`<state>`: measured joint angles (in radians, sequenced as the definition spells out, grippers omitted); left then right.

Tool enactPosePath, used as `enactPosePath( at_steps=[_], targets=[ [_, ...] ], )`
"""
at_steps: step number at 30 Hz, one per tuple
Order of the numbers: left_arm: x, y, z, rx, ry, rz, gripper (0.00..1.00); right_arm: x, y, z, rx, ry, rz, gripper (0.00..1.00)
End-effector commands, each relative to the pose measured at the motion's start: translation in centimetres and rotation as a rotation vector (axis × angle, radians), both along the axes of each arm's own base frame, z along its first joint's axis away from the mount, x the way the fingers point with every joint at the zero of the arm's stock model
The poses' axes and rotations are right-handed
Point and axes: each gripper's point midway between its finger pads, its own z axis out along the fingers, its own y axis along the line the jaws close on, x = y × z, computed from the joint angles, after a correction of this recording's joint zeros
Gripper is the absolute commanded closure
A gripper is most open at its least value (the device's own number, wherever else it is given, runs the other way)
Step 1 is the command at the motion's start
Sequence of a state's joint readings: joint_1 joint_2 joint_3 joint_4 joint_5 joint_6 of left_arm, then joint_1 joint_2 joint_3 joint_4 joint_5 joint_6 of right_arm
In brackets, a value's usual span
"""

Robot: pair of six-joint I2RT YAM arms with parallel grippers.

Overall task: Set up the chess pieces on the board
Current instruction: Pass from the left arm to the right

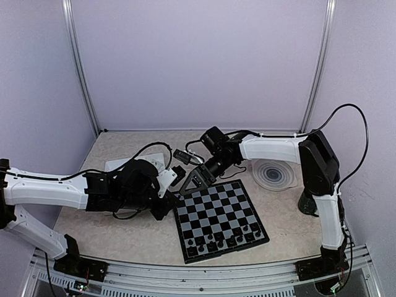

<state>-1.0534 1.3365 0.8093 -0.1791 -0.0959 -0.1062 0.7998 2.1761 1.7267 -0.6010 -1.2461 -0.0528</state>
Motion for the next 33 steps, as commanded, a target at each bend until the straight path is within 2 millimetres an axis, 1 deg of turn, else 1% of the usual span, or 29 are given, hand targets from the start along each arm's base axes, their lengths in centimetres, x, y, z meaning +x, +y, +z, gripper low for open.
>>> enactPosePath(
  at_steps=[1,6,21,29,33],
  targets=[
    [0.4,-0.9,1.7,-0.037,-0.041,0.003,1.00,-0.5,0.5,-1.1,-0.020,0.033,0.015,0.59],
    [0.3,-0.9,2.0,-0.048,-0.044,0.002,1.00,-0.6,0.7,-1.5,-0.031,0.030,0.014,0.60],
    [0.0,-1.4,2.1,-0.063,-0.037,-0.011,1.00,-0.8,1.0,-2.4,-0.039,0.055,0.022,0.73],
    [-0.2,-1.8,2.3,-0.072,-0.035,-0.028,1.00,-0.6,1.2,-2.8,-0.044,0.055,0.020,0.75],
    [-0.3,-1.9,2.2,-0.070,-0.032,-0.038,0.99,-0.6,1.2,-2.7,-0.034,0.042,0.026,0.88]
  ],
)
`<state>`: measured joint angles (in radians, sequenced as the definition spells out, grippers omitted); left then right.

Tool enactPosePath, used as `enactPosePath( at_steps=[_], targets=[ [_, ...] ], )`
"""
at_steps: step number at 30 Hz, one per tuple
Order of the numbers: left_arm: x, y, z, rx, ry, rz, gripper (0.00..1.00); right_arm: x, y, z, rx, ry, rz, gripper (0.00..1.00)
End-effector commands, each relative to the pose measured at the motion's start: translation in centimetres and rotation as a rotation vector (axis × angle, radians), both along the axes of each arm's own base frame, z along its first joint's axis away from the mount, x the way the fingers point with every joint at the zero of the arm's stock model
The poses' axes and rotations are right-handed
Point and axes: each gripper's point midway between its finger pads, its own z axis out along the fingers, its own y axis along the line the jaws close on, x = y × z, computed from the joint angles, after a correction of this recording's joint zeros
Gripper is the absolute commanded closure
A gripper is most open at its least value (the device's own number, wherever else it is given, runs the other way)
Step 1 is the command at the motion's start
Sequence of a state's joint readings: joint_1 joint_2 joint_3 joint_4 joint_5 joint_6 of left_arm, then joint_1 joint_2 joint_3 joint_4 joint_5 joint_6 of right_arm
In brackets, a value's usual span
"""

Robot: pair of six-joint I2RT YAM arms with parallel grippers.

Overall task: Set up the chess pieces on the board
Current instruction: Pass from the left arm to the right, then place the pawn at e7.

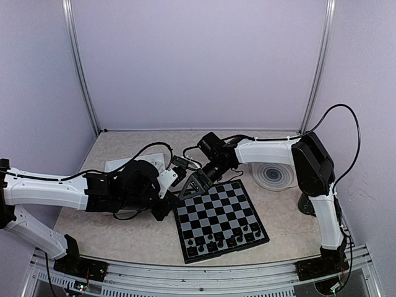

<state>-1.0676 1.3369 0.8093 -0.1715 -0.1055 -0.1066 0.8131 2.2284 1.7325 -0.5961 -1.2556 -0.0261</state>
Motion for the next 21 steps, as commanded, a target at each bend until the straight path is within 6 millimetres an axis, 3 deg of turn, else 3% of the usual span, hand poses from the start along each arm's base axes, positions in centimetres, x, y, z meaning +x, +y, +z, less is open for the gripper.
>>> enactPosePath(
  at_steps=[1,6,9,11,12,13,14,15,18,21],
  targets=[
    [0.0,-1.6,2.0,-0.065,-0.021,-0.033,0.97,-0.1,0.7,-0.6,0.009,-0.021,0.016,0.91],
    [0.4,-1.1,2.4,-0.032,-0.041,-0.011,0.72,0.7,0.5,0.2,0.028,-0.100,0.002,0.94],
    [1.2,-0.2,4.5,-0.011,-0.095,0.023,0.63,1.5,-0.1,1.1,0.034,-0.179,-0.020,0.94],
    [2.1,0.5,8.2,-0.036,-0.148,0.050,0.58,2.0,-1.0,1.6,0.033,-0.246,-0.043,0.94],
    [2.7,0.8,10.8,-0.058,-0.181,0.057,0.50,2.2,-1.5,1.8,0.032,-0.279,-0.053,0.94],
    [3.3,1.4,13.0,-0.087,-0.214,0.079,0.36,2.4,-2.1,1.5,0.018,-0.299,-0.065,0.94],
    [4.1,2.0,15.4,-0.117,-0.255,0.099,0.11,2.5,-2.6,2.0,0.020,-0.338,-0.075,0.94],
    [5.1,3.0,18.7,-0.172,-0.316,0.134,0.02,2.6,-3.2,2.0,0.017,-0.390,-0.081,0.94],
    [8.3,6.3,24.5,-0.315,-0.460,0.316,0.01,3.0,-4.8,1.5,-0.022,-0.559,-0.104,0.94],
    [11.3,10.1,27.2,-0.462,-0.557,0.547,0.01,3.0,-6.7,1.3,-0.058,-0.707,-0.122,0.94]
  ],
)
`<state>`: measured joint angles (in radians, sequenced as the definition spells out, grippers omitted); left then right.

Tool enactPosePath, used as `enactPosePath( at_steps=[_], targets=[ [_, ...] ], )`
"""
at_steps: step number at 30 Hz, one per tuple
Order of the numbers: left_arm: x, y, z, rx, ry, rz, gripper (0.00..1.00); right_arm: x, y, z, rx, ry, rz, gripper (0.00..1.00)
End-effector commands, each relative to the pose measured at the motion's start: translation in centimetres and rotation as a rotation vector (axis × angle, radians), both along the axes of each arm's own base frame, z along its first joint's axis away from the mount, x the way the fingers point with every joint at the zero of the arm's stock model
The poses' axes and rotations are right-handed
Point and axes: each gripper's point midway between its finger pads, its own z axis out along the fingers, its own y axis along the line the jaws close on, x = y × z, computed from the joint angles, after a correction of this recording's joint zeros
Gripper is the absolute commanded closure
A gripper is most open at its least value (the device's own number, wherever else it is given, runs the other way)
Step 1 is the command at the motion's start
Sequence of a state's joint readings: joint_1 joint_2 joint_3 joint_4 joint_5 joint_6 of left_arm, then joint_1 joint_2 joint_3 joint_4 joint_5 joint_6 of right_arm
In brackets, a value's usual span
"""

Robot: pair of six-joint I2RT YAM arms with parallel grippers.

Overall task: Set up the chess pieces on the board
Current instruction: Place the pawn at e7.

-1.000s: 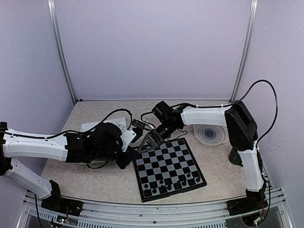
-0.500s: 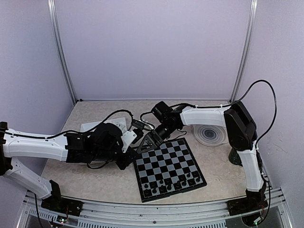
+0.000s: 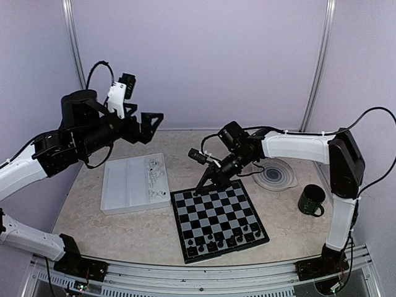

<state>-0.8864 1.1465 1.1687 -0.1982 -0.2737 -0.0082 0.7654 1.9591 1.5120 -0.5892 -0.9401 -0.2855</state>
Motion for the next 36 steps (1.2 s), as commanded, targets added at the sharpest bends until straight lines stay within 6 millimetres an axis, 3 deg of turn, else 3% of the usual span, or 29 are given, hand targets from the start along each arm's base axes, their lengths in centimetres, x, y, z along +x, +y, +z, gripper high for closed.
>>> enactPosePath(
  at_steps=[1,3,7,10,13,18,24,36],
  targets=[
    [3.9,4.5,3.9,-0.182,-0.156,0.255,0.01,1.1,-2.5,0.5,-0.043,-0.309,-0.036,0.94],
    [4.7,3.8,3.8,-0.130,-0.196,0.230,0.01,0.9,-3.8,0.5,-0.071,-0.386,-0.038,0.94],
    [7.8,2.6,-1.4,0.026,-0.120,0.302,0.01,0.1,-6.5,-0.5,-0.152,-0.522,-0.025,0.93],
    [7.6,1.7,-5.3,0.029,-0.103,0.220,0.03,-1.4,-8.1,-1.4,-0.189,-0.582,0.007,0.93],
    [6.1,2.3,-4.9,-0.034,-0.132,0.160,0.03,-2.7,-9.0,-2.8,-0.216,-0.622,0.039,0.93],
    [5.7,4.2,-4.6,-0.033,-0.158,0.230,0.01,-4.6,-9.4,-5.3,-0.240,-0.591,0.090,0.92],
    [5.6,3.9,-4.8,-0.033,-0.156,0.218,0.01,-6.6,-9.3,-7.3,-0.250,-0.546,0.169,0.91],
    [6.0,3.9,-5.6,-0.013,-0.145,0.233,0.01,-8.5,-9.3,-9.7,-0.295,-0.481,0.241,0.90]
  ],
)
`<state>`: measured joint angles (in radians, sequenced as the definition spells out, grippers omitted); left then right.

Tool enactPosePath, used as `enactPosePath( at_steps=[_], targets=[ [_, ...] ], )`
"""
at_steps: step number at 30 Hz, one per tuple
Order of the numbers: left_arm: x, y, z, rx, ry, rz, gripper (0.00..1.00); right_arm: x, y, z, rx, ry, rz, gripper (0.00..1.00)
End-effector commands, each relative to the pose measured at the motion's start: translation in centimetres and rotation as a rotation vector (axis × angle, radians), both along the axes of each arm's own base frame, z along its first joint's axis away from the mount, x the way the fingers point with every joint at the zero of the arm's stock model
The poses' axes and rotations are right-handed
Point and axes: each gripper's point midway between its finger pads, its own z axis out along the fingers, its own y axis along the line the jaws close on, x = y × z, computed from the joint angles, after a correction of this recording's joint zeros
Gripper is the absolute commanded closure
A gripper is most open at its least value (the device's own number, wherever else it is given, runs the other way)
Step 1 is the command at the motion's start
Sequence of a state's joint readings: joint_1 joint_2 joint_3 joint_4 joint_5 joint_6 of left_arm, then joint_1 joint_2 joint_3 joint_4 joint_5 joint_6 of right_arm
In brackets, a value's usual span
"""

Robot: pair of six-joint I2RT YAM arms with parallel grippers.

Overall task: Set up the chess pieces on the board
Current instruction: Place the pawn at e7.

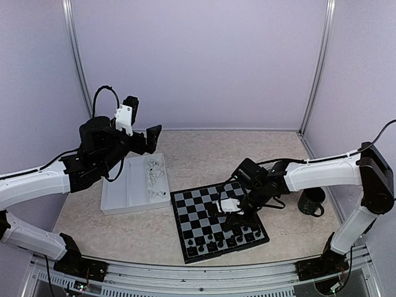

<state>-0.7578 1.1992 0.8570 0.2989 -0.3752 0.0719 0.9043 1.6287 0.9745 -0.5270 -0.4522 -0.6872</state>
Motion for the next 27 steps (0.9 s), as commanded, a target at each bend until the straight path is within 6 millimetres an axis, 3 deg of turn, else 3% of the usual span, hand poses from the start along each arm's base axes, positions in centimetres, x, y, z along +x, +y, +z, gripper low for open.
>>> enactPosePath(
  at_steps=[1,21,27],
  targets=[
    [0.2,0.1,-0.2,0.005,-0.008,0.011,0.01,-1.2,-0.1,-0.7,-0.018,0.027,0.035,0.90],
    [0.1,-0.1,0.0,0.001,-0.009,0.001,0.01,-1.7,-0.5,-2.3,-0.080,0.049,0.043,0.88],
    [0.0,-0.1,-0.1,0.003,-0.008,-0.002,0.01,-1.5,-0.5,-2.2,-0.082,0.038,0.035,0.78]
  ],
)
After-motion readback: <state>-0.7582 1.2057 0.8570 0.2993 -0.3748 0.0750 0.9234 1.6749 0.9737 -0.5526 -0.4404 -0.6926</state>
